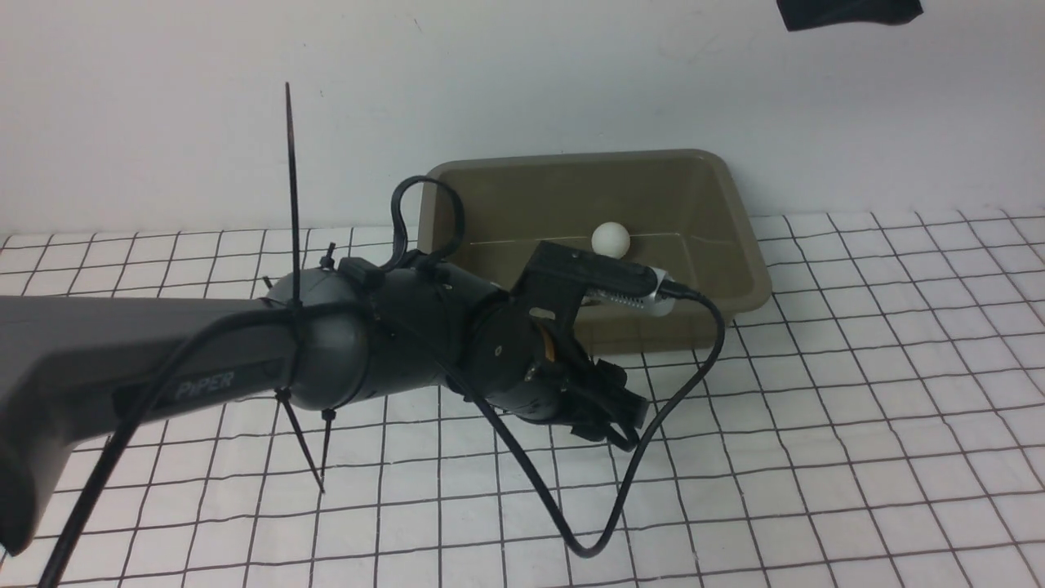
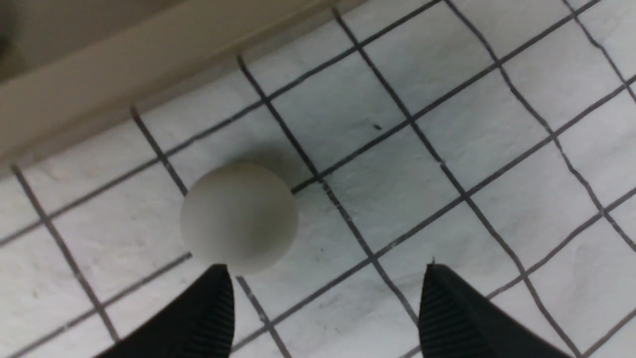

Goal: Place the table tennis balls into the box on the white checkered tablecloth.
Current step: 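Reach for and grasp a ping pong ball on the table beside the basket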

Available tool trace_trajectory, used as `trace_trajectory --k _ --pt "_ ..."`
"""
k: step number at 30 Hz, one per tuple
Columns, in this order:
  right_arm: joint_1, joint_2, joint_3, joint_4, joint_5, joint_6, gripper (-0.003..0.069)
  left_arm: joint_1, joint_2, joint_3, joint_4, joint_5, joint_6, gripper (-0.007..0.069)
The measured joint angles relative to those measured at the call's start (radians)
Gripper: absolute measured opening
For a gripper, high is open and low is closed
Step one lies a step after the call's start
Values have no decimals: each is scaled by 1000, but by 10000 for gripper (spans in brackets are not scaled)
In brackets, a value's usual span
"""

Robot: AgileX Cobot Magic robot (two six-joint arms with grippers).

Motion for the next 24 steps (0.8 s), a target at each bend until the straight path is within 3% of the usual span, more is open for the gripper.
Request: trace_trajectory --k 8,24 --pt "0 0 0 0 0 -11 495 -11 22 -1 1 67 -105 450" --pt "0 0 0 0 0 -55 495 -22 70 -1 34 -55 -139 450"
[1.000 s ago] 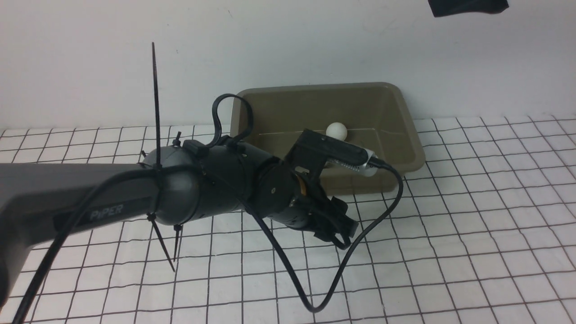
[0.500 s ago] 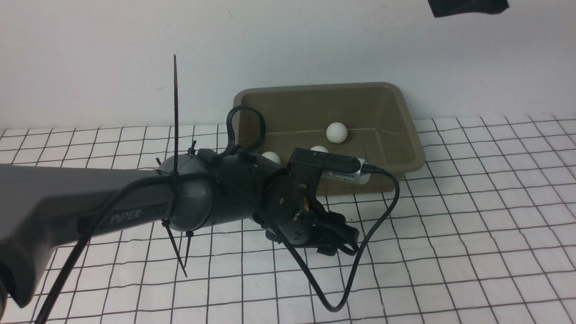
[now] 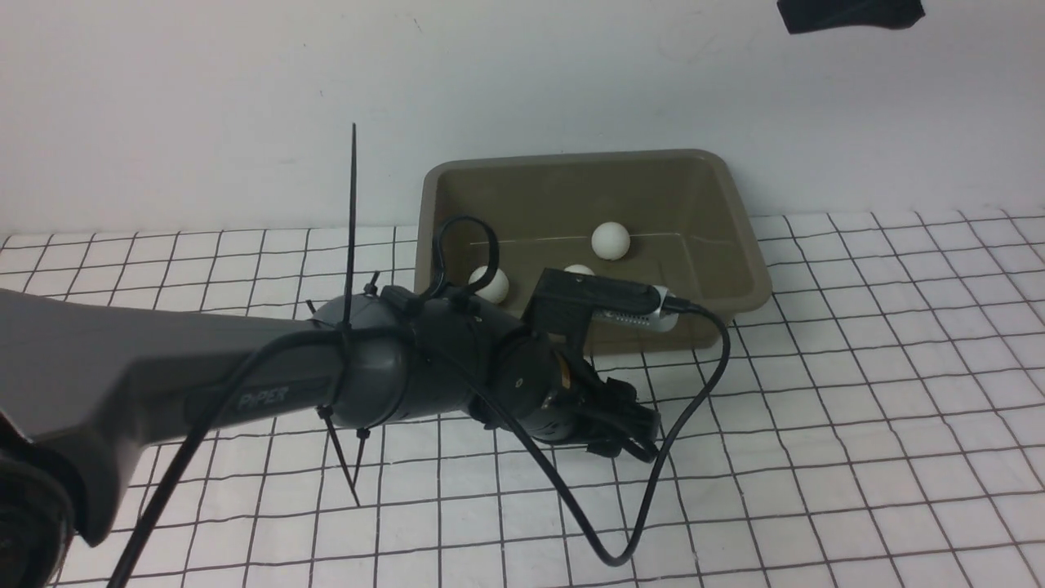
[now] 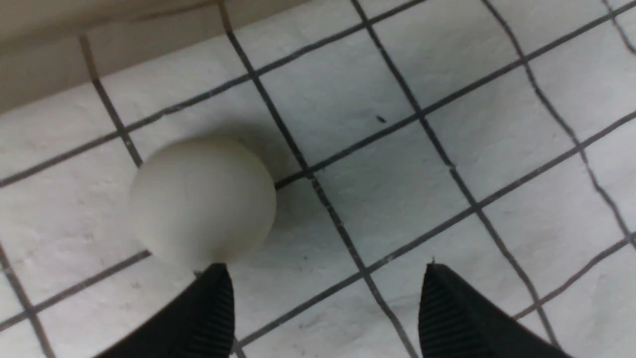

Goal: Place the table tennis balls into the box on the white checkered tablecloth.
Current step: 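Reach for and grasp a ping pong ball on the table beside the basket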

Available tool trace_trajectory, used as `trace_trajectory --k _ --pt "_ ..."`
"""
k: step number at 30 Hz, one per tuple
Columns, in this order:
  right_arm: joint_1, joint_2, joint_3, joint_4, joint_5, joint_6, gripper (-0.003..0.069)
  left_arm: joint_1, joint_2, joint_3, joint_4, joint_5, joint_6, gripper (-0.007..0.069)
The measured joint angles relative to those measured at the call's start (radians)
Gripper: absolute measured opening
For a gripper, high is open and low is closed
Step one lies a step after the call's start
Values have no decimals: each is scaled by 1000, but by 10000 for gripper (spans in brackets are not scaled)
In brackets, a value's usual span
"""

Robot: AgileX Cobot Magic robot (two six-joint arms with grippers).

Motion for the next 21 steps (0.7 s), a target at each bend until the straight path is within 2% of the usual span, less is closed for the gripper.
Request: trace_trajectory --k 11,21 --pt "0 0 0 0 0 -4 495 3 -33 0 39 59 -5 450" --pt "0 0 0 0 0 -8 495 73 -50 0 188 26 -159 450"
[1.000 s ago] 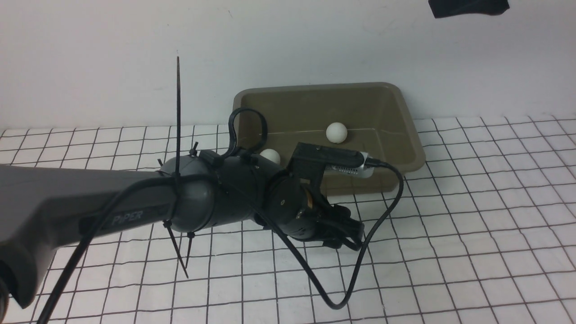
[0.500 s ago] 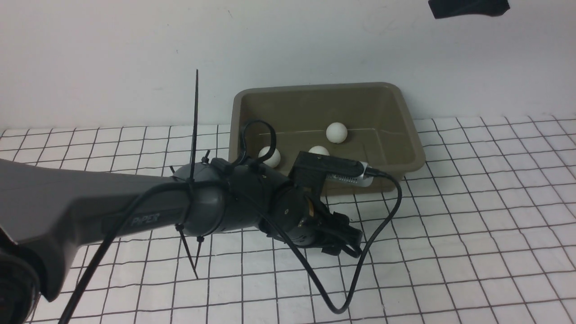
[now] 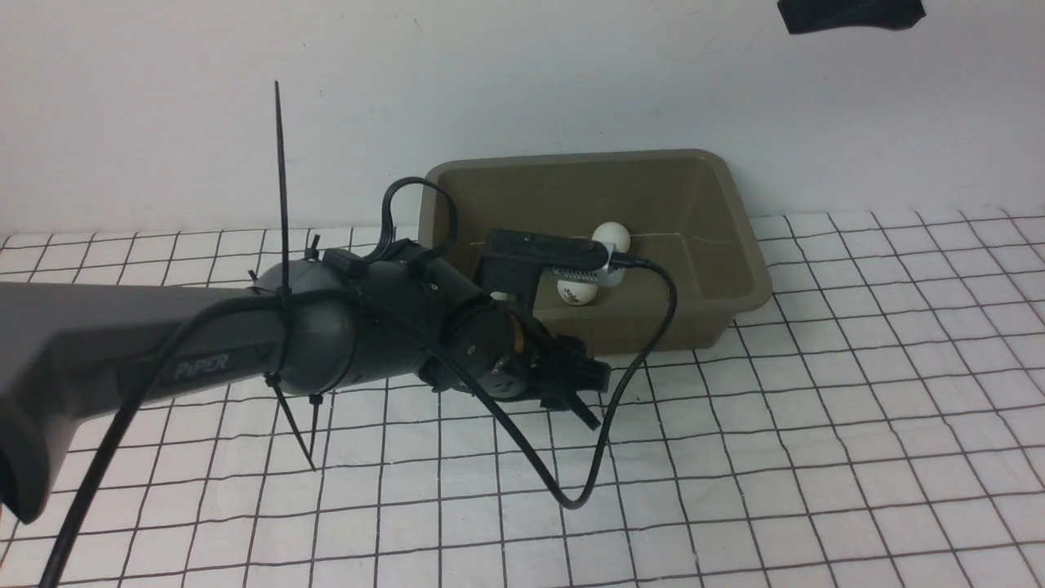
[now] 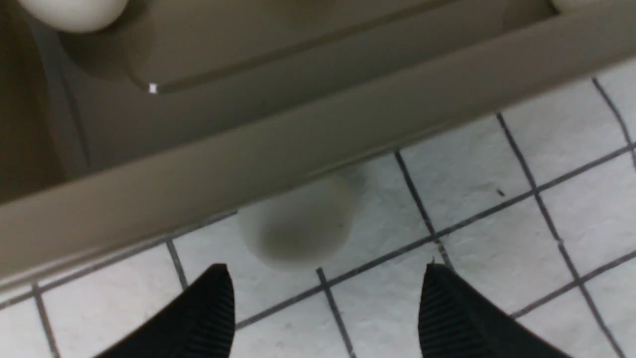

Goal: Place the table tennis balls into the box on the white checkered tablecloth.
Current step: 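Reach for and grasp a ping pong ball on the table beside the basket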

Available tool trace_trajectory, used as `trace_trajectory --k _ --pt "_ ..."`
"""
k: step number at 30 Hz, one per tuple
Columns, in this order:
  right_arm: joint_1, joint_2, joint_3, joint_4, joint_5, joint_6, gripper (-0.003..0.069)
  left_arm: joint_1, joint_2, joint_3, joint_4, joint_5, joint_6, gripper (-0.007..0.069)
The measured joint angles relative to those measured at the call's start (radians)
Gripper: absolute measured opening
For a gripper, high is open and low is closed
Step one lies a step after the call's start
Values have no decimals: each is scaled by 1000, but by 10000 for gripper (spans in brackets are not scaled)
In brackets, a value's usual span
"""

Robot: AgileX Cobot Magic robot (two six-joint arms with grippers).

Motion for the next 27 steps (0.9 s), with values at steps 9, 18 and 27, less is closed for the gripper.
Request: trace_trajectory --k 9,18,27 --pt "0 0 0 1 0 0 495 3 6 0 28 -57 -20 450" --pt "0 0 0 1 0 0 495 28 40 0 40 -75 -20 450" --pt "0 0 0 2 0 0 495 28 91 0 49 -128 -24 450"
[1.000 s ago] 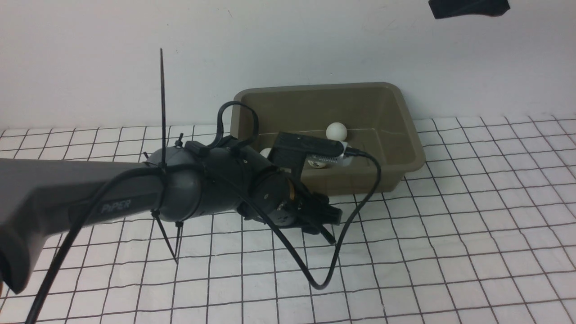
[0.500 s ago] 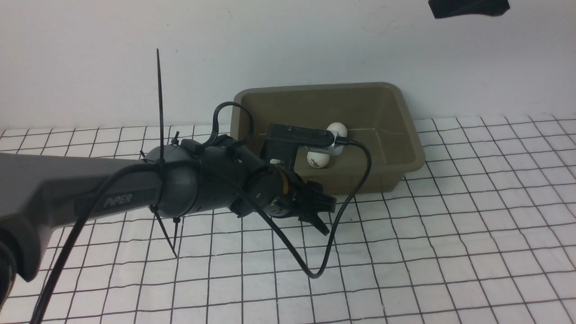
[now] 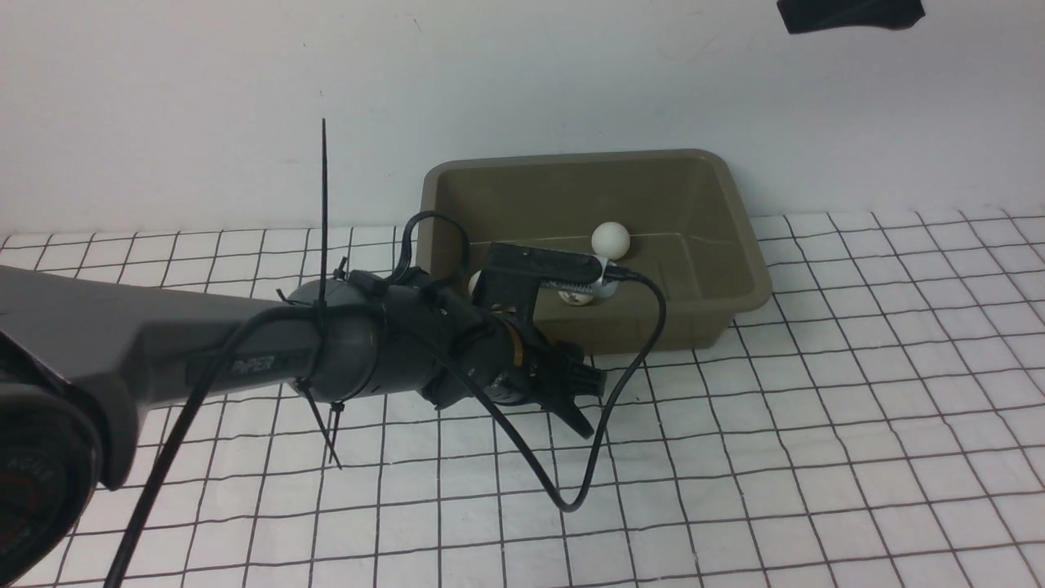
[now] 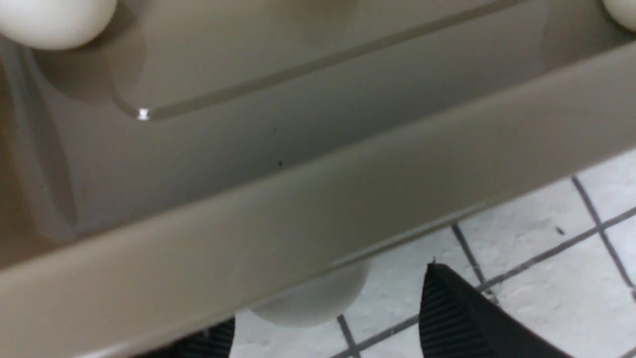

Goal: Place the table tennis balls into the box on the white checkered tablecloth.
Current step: 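Reach for and grasp a ping pong ball on the table beside the basket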

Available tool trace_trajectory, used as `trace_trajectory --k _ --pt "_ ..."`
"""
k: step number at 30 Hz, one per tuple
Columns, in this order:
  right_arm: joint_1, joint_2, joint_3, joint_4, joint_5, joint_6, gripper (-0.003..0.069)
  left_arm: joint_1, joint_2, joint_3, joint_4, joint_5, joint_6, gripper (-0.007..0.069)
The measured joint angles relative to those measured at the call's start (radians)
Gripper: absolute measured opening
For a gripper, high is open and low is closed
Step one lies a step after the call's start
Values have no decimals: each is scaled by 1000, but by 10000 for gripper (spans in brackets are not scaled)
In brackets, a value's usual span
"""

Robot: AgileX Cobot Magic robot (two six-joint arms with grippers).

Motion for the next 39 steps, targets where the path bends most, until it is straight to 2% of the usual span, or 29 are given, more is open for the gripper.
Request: trace_trajectory --k 12,14,18,19,30,39 --pt "0 0 0 0 0 0 495 1 42 0 1 -57 -15 447" --pt "0 0 0 0 0 0 495 1 48 0 1 -57 -15 426" --pt "0 0 0 0 0 0 495 1 48 0 2 -80 -15 320" --pt "0 0 0 0 0 0 495 1 48 0 3 -87 -15 316" --pt "0 0 0 0 0 -1 495 0 49 0 3 -98 12 316" --pt "0 0 0 8 0 -24 495 -32 4 0 8 -23 29 316"
